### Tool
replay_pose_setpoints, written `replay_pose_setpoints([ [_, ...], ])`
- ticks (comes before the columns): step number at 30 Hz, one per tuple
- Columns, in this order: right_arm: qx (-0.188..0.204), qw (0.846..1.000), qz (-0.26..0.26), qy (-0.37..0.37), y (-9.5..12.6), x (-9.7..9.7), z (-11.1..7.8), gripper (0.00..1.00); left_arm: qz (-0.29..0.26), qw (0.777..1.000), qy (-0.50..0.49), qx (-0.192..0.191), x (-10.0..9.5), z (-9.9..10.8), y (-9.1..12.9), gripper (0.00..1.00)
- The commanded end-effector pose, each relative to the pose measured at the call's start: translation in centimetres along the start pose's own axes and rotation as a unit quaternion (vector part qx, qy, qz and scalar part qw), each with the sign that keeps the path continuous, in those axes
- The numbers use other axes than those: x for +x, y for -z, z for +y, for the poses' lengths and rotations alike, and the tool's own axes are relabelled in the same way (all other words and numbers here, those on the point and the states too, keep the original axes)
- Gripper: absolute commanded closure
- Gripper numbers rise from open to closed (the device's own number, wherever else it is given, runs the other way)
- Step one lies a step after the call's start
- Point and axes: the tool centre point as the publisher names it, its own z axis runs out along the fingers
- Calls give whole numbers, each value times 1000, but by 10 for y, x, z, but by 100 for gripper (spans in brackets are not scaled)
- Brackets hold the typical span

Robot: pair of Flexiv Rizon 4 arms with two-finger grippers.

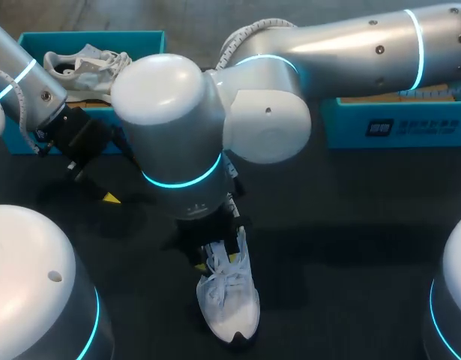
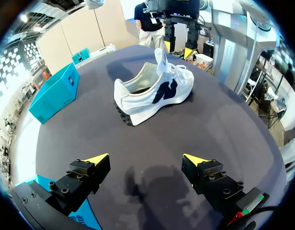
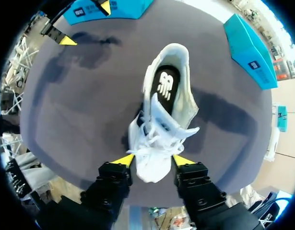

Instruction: Take the shoe out of the shoebox, open the shoe tongue, remove and reinsert the insole, then place the shoe into the shoebox

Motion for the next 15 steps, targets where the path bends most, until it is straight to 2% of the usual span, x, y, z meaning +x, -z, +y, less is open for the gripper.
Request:
replay_pose_setpoints([
  [1,-11,986,-20,-167,-14,-22,21,61,2,1000,0,-1,-1,0,0,0],
  [6,-14,986,-20,-162,-12,-25,31,63,2,1000,0,-1,-1,0,0,0],
  [15,-11,988,-3,-156,-18,-23,35,64,2,1000,0,-1,-1,0,0,0],
])
